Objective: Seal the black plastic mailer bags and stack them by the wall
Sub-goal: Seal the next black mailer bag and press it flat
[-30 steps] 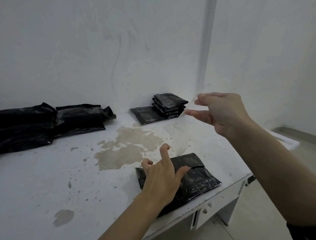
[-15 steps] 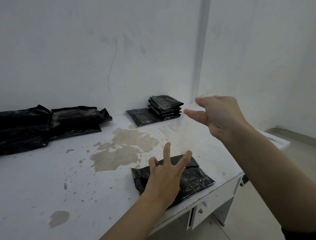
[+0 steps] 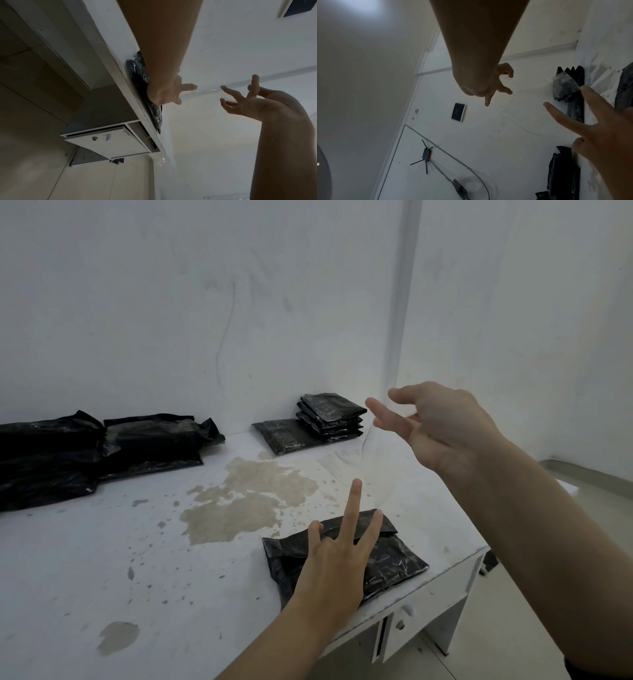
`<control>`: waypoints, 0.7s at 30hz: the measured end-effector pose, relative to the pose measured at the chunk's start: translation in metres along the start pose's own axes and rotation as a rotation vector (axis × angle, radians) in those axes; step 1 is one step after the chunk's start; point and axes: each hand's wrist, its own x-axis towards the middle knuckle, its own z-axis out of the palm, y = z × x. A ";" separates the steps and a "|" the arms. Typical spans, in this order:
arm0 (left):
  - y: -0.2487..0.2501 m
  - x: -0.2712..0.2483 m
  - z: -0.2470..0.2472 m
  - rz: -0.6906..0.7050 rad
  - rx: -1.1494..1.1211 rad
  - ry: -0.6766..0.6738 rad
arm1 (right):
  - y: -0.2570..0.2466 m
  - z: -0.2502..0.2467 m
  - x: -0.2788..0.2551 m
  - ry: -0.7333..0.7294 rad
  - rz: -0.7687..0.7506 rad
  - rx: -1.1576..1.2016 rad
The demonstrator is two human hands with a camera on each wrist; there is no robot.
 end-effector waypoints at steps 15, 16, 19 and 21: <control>0.006 0.001 -0.001 -0.004 0.091 0.025 | -0.004 0.000 -0.009 -0.031 0.002 0.047; 0.007 0.001 0.000 -0.010 0.088 0.022 | -0.005 0.000 -0.009 -0.032 0.002 0.045; 0.006 0.001 0.000 -0.021 0.084 0.002 | -0.007 -0.002 -0.008 -0.026 0.004 0.025; 0.007 0.000 0.000 -0.023 0.098 -0.019 | -0.007 -0.005 -0.007 -0.034 0.019 -0.008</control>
